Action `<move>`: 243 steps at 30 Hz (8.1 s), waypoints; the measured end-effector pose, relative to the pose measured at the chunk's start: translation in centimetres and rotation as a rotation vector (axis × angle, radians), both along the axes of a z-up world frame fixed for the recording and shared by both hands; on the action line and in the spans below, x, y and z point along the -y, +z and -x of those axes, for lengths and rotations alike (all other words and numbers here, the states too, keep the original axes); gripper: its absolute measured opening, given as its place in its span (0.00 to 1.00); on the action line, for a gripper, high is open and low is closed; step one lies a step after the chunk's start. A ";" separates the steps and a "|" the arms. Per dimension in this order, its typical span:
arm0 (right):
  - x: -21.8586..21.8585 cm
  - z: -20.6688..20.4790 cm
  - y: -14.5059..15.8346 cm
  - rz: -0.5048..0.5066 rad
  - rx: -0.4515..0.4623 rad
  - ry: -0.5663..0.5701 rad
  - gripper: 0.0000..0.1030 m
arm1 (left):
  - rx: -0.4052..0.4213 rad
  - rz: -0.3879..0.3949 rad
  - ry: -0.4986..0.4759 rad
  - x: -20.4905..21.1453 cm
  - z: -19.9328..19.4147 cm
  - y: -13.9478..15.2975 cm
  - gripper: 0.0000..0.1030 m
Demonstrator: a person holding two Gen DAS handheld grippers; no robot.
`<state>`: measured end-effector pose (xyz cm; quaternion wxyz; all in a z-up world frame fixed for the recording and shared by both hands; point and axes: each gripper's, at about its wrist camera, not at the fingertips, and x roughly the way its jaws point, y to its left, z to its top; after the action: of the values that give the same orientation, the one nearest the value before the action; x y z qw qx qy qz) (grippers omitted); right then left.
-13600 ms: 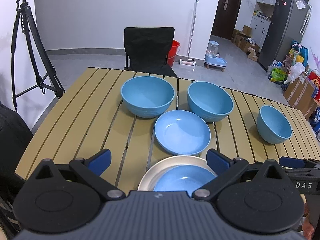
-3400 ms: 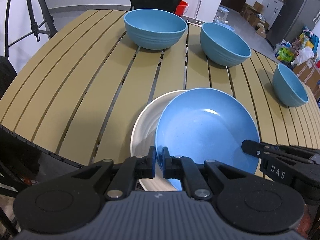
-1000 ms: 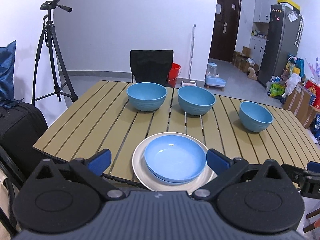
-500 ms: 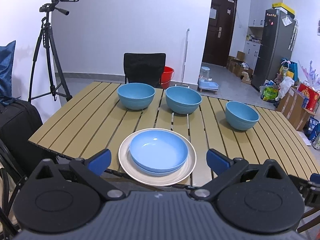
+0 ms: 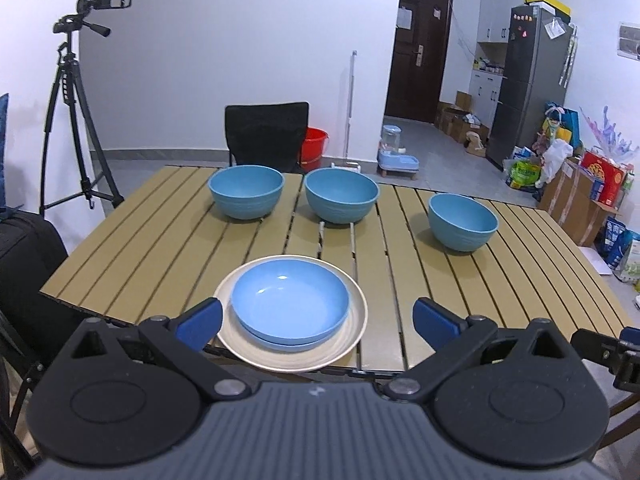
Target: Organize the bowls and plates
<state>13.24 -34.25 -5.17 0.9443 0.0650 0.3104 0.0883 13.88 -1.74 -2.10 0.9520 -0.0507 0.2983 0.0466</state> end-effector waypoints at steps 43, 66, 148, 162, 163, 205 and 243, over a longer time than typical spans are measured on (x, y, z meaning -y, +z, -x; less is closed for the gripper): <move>7.0 -24.4 1.0 -0.099 -0.100 -0.106 0.96 | -0.156 0.001 -0.227 8.1 -27.1 2.3 1.00; 7.8 -37.7 -5.2 -0.079 -0.324 -0.128 0.82 | -0.398 -0.007 -0.248 12.1 -42.5 -5.3 1.00; 7.9 -32.8 -4.6 -0.152 -0.366 -0.143 0.10 | -0.453 0.019 -0.302 14.8 -35.6 -4.3 0.08; 8.8 -28.1 -4.2 -0.143 -0.362 -0.167 0.10 | -0.459 0.036 -0.325 15.3 -30.8 -3.9 0.07; 9.0 -27.9 -4.3 -0.141 -0.363 -0.170 0.10 | -0.461 0.039 -0.327 15.5 -30.7 -3.9 0.07; 13.7 -22.3 -11.9 -0.120 -0.395 -0.323 0.09 | -0.488 0.005 -0.452 22.0 -26.4 -11.6 0.08; 9.2 -13.1 -5.8 -0.016 -0.148 -0.230 1.00 | -0.154 0.056 -0.406 13.3 -17.0 -5.3 1.00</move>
<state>26.37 -43.47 -10.93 0.9222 0.1138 0.3688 -0.0230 30.88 -15.08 -7.37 0.9145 -0.0125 0.3754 -0.1507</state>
